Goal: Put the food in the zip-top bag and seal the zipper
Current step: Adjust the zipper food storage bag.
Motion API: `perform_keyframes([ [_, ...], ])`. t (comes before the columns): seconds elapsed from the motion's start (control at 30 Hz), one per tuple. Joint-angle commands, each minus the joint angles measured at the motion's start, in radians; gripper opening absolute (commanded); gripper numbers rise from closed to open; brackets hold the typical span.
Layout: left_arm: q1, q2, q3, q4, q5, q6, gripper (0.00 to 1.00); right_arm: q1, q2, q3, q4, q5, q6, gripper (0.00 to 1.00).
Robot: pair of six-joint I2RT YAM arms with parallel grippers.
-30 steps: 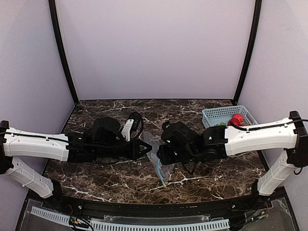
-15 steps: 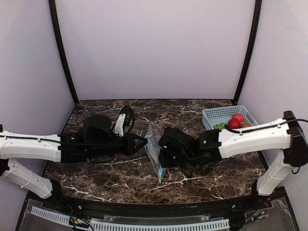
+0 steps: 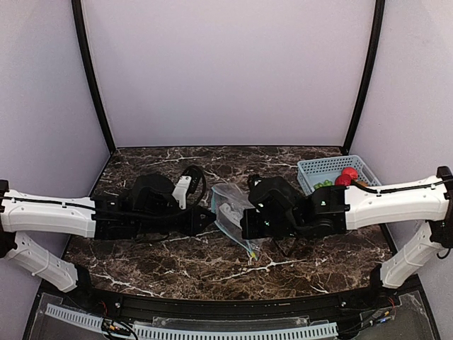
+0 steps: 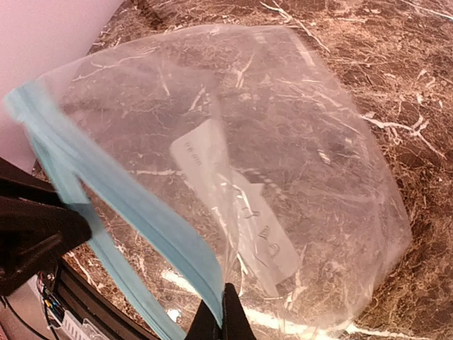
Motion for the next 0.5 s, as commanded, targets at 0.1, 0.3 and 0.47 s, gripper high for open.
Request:
perform_keyframes([
  [0.1,0.003,0.050,0.025,0.104,0.086,-0.023,0.38,0.015,0.007,0.014,0.053,0.001,-0.031,0.00],
  [0.3,-0.003,0.075,0.003,0.187,0.130,-0.068,0.61,0.021,0.028,0.036,0.054,0.007,-0.036,0.00],
  [0.47,-0.004,0.057,-0.024,0.240,0.123,-0.102,0.68,0.021,0.037,0.040,0.055,0.008,-0.045,0.00],
])
